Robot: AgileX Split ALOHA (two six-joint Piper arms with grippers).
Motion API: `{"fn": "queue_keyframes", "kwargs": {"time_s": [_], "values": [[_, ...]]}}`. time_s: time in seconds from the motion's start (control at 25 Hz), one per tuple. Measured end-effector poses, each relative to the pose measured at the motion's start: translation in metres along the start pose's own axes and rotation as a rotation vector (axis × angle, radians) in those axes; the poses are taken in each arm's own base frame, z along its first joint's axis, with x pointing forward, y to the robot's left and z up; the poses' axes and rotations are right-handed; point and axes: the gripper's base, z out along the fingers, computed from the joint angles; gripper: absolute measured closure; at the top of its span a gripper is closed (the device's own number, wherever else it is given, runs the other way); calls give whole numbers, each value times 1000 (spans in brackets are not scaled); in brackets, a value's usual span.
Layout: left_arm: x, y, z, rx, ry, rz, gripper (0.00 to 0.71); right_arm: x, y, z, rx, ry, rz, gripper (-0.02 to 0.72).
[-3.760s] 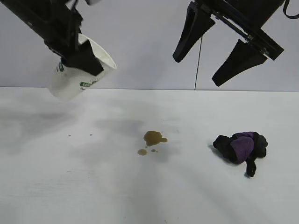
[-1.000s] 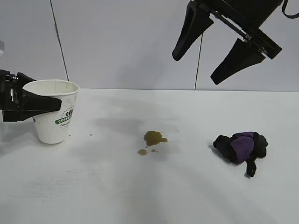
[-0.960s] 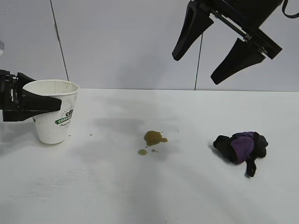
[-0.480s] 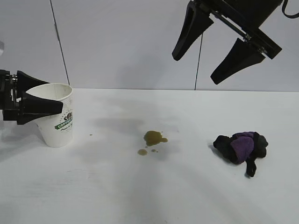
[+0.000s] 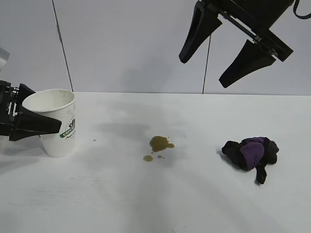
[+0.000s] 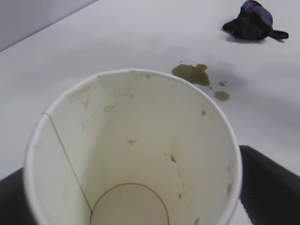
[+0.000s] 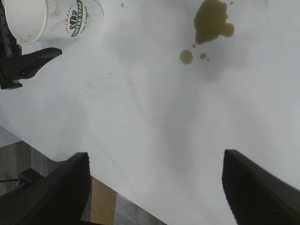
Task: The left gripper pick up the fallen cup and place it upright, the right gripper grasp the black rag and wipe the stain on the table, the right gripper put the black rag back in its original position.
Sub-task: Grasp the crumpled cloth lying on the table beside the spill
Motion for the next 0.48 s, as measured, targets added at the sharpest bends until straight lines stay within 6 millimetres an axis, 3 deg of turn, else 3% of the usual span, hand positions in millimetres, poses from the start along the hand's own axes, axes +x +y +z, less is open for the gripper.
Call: {"fn": "queue_keyframes", "kwargs": {"time_s": [0.16,0.24,0.48], "values": [[17,12,-19,-100,107,-126,23,0,0,0,0,0,0,167],[17,20,-35,-188,125,-219,23,0,0,0,0,0,0,167],[-34,29,-109,-495,-44,-604,23,0,0,0,0,-1,0,167]]}}
